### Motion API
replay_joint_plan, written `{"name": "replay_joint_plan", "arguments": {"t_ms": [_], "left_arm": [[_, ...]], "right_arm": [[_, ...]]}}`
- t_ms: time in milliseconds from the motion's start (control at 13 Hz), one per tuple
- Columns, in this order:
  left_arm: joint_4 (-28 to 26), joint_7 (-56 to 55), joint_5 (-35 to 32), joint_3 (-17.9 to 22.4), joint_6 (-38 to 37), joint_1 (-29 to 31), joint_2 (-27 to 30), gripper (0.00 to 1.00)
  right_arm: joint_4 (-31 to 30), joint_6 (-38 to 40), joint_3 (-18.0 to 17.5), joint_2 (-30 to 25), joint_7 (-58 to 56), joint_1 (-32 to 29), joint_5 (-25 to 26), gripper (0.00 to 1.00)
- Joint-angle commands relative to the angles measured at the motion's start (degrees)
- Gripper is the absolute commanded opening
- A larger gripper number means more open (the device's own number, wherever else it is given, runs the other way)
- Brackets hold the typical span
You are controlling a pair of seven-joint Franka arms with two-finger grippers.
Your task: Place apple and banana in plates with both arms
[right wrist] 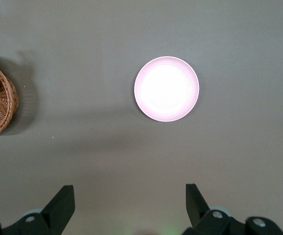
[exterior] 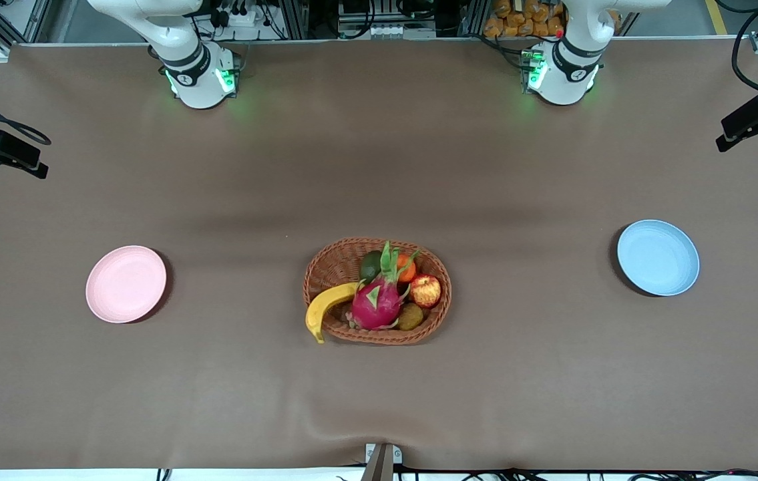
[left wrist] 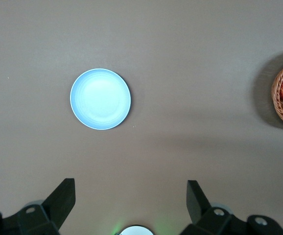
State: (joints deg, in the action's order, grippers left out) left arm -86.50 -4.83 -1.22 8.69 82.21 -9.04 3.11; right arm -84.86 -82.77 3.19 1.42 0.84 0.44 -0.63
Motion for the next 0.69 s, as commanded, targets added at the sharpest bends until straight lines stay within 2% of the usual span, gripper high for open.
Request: {"name": "replay_joint_plan", "arguments": {"t_ms": [0, 615], "left_arm": [[2.0, 0.3, -1.4, 0.0, -1.6, -0.6, -1.4, 1.00], [1.2, -0.4, -0.5, -0.2, -1.6, -0.8, -3.3, 1.00]], "right_arm": [[0.0, 0.7, -0.1, -0.8, 0.5, -0.1, -0.6, 1.00], [0.0, 0.7, -0.2, -0.7, 0.5, -0.1, -0.6, 1.00]]}}
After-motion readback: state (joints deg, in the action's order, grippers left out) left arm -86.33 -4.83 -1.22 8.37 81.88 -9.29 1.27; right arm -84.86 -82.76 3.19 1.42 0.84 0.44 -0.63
